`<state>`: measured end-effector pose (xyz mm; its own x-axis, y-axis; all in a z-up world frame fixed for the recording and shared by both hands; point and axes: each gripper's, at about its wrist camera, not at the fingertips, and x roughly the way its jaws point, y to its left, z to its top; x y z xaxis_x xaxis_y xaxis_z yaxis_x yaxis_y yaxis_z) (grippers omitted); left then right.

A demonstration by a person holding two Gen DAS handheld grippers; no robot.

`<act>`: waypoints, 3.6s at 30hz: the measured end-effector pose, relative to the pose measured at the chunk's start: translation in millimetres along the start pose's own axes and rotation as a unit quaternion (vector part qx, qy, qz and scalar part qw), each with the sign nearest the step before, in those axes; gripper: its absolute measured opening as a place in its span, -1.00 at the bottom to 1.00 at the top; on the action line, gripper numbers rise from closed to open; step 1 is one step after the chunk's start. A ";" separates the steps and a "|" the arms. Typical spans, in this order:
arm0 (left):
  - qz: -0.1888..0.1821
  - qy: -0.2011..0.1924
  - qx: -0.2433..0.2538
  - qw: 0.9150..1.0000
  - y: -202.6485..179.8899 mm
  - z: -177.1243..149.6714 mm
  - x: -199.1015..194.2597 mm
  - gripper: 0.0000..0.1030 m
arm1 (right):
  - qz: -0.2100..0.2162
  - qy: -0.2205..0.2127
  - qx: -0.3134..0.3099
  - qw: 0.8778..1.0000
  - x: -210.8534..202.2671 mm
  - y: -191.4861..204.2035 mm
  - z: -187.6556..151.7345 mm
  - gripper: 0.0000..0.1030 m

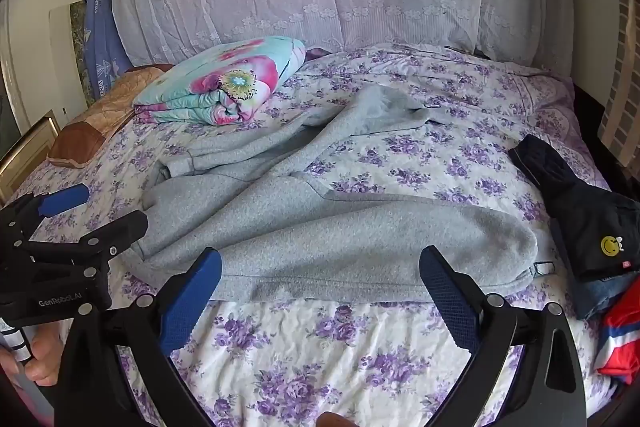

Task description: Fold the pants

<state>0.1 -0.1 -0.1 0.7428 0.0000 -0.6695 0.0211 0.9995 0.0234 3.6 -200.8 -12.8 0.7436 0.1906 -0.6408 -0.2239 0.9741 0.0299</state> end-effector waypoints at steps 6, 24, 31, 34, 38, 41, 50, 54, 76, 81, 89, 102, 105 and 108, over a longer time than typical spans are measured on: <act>0.000 0.006 0.002 1.000 -0.5 1.2 0.2 0.92 | -0.001 0.001 -0.003 1.000 2.3 -1.3 -2.8 0.93; 0.002 0.005 0.001 1.000 -0.3 -0.8 3.6 0.92 | -0.003 -0.001 -0.003 1.000 4.0 -0.6 -2.1 0.93; 0.001 0.005 0.001 1.000 -0.4 -1.7 3.7 0.92 | -0.002 -0.001 -0.004 1.000 4.0 -0.2 -3.0 0.93; 0.001 0.005 0.001 1.000 -0.3 -1.8 3.7 0.92 | -0.002 -0.001 -0.003 1.000 4.4 0.3 -3.2 0.93; 0.000 0.005 0.001 1.000 -0.8 -2.2 4.3 0.92 | -0.002 -0.001 -0.004 1.000 4.5 0.7 -3.1 0.93; 0.000 0.005 0.001 1.000 -0.9 -2.9 4.6 0.92 | -0.002 0.000 -0.003 1.000 4.7 0.4 -3.2 0.93; -0.001 0.005 0.001 1.000 -0.7 -2.5 4.6 0.92 | -0.002 0.000 -0.003 1.000 4.3 0.3 -2.6 0.93; -0.001 0.005 0.001 1.000 -0.8 -2.2 4.6 0.92 | -0.001 -0.001 -0.004 1.000 4.7 0.6 -2.7 0.93; -0.001 0.005 0.000 1.000 -1.1 -2.0 4.5 0.92 | -0.001 0.000 -0.005 1.000 5.4 2.9 -4.2 0.93; -0.001 0.006 0.001 1.000 -1.2 -2.3 4.8 0.92 | -0.002 0.000 -0.006 1.000 6.1 2.4 -4.4 0.93; -0.003 0.010 0.002 1.000 -3.4 -6.5 9.6 0.92 | 0.000 0.007 -0.004 1.000 13.0 4.5 -9.1 0.93; 0.014 0.043 -0.020 0.999 46.7 0.7 57.9 0.92 | 0.011 0.013 0.015 1.000 45.4 -30.1 -6.1 0.93; 0.037 0.053 -0.024 0.998 77.2 12.5 82.6 0.92 | 0.002 0.014 0.048 0.999 67.2 -58.8 12.4 0.93; 0.061 0.059 -0.023 0.996 101.7 29.3 108.2 0.92 | 0.019 0.022 0.097 0.995 97.7 -95.9 39.3 0.93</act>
<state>102.3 100.7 -48.5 0.6536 0.1231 -0.7468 -0.0973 0.9922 0.0785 122.5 -270.8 -48.1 0.7078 0.2256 -0.6694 -0.1213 0.9724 0.1995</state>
